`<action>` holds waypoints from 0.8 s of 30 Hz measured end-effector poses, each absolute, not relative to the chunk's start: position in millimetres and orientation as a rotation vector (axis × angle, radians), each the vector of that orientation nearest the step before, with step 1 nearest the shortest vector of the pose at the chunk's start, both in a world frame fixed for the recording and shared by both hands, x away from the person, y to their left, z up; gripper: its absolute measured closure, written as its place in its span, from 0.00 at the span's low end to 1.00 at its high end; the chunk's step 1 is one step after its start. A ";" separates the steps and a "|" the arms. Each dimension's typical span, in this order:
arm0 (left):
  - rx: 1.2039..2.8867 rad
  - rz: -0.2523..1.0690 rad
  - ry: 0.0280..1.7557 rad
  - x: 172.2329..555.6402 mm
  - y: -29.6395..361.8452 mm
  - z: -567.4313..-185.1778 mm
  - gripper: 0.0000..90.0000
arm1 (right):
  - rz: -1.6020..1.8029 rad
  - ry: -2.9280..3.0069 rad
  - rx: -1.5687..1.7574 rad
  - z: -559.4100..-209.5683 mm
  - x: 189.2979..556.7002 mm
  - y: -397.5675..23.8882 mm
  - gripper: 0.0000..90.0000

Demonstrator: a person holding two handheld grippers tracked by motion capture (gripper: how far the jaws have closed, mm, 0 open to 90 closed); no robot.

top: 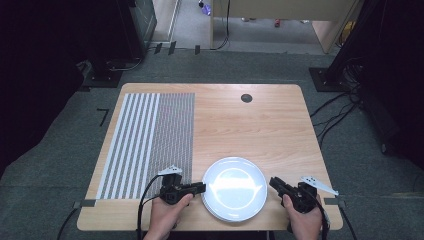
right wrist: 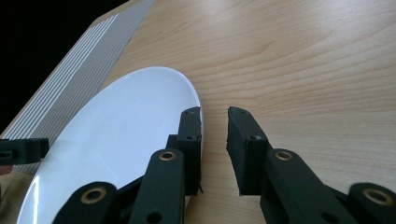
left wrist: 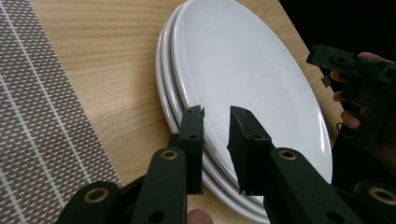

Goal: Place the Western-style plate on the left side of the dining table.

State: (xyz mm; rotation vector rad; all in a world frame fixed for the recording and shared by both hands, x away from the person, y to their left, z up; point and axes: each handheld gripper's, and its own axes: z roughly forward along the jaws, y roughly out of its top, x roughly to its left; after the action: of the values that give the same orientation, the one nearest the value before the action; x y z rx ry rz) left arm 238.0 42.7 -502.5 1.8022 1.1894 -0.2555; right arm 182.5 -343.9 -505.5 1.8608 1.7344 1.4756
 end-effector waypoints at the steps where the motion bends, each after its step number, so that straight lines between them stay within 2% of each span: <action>1: 1.804 -0.253 1.188 237.9 42.3 -502.4 0.84 | 1.474 1.740 1.862 -506.0 182.8 -343.6 0.85; 24: 1.795 -0.298 1.177 236.5 28.8 -507.1 0.80 | 1.484 1.765 1.910 -511.5 184.7 -344.0 0.92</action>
State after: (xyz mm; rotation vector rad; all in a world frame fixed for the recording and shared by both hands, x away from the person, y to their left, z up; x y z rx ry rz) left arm 236.5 28.8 -507.1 1.7951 1.1765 -0.2983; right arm 184.7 -344.0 -511.5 1.9098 1.7654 1.4839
